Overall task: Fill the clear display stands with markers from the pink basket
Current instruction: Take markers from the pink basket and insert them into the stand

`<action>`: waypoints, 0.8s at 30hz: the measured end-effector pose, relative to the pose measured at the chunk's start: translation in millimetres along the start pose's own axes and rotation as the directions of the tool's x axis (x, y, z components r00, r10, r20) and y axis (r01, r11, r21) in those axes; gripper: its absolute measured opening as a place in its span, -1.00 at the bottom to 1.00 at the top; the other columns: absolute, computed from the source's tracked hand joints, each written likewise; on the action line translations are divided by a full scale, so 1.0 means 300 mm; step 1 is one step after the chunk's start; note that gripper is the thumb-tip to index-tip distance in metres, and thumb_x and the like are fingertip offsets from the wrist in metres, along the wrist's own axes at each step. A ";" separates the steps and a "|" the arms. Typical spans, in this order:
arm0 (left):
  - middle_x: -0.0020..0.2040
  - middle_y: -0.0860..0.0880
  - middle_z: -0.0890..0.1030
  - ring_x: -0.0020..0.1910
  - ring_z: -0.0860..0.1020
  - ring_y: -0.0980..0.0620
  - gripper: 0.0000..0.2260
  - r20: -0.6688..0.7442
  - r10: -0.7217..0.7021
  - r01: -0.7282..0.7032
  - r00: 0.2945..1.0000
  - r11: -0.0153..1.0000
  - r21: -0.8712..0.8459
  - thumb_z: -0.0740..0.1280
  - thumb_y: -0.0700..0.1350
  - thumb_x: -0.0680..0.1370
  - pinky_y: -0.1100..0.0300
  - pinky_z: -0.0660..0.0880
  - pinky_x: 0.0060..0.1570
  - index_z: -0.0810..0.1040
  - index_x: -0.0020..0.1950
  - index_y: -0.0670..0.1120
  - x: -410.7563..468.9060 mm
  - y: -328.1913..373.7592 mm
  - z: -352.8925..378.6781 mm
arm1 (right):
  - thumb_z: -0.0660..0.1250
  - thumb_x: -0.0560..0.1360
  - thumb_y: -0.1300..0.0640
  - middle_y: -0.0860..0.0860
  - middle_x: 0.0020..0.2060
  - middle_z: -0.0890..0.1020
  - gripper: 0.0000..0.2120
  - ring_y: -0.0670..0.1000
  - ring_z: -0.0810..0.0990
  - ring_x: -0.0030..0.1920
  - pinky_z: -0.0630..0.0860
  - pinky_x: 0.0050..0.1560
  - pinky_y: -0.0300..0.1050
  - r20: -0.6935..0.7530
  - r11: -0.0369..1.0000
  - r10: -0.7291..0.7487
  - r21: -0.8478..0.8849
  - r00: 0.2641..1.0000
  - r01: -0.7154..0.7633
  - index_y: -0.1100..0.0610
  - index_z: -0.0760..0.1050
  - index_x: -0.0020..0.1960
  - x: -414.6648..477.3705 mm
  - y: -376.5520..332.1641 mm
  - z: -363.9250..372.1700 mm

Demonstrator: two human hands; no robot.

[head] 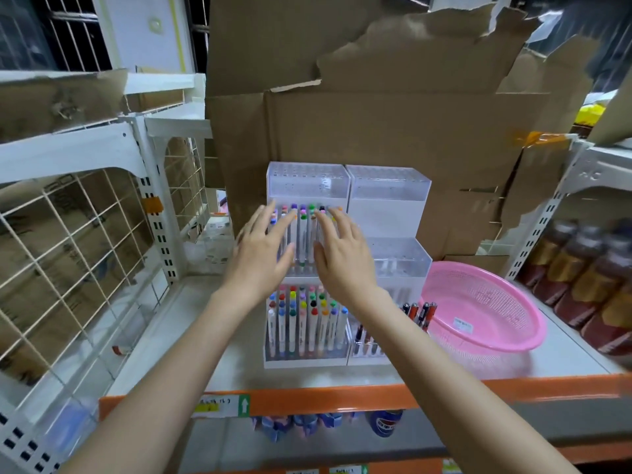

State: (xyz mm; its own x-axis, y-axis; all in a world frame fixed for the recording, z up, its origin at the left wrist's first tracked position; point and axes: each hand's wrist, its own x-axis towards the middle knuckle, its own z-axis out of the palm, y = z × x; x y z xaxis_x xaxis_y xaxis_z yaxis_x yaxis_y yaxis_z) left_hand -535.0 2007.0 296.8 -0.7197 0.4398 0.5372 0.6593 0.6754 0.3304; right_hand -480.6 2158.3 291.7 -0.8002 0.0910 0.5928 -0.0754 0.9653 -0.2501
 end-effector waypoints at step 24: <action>0.41 -0.08 0.34 0.36 0.36 -0.03 -0.69 -0.101 -0.095 0.073 0.990 0.977 -0.200 0.13 -0.11 0.64 0.19 0.33 0.21 0.45 0.38 -0.03 0.133 -0.012 0.115 | 0.15 0.63 0.04 0.09 0.49 0.19 -0.53 0.11 0.17 0.47 0.25 0.40 -0.06 0.084 0.982 0.034 0.185 0.996 -0.049 0.04 0.20 0.51 0.129 0.090 0.075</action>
State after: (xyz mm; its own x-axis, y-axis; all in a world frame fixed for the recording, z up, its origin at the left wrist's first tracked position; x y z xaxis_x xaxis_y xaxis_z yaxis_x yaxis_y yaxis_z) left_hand -573.6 2042.7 290.3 -0.7530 0.3117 0.5795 0.6354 0.5732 0.5174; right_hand -527.1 2182.3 290.8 -0.8494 0.1031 0.5175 -0.1447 0.8977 -0.4163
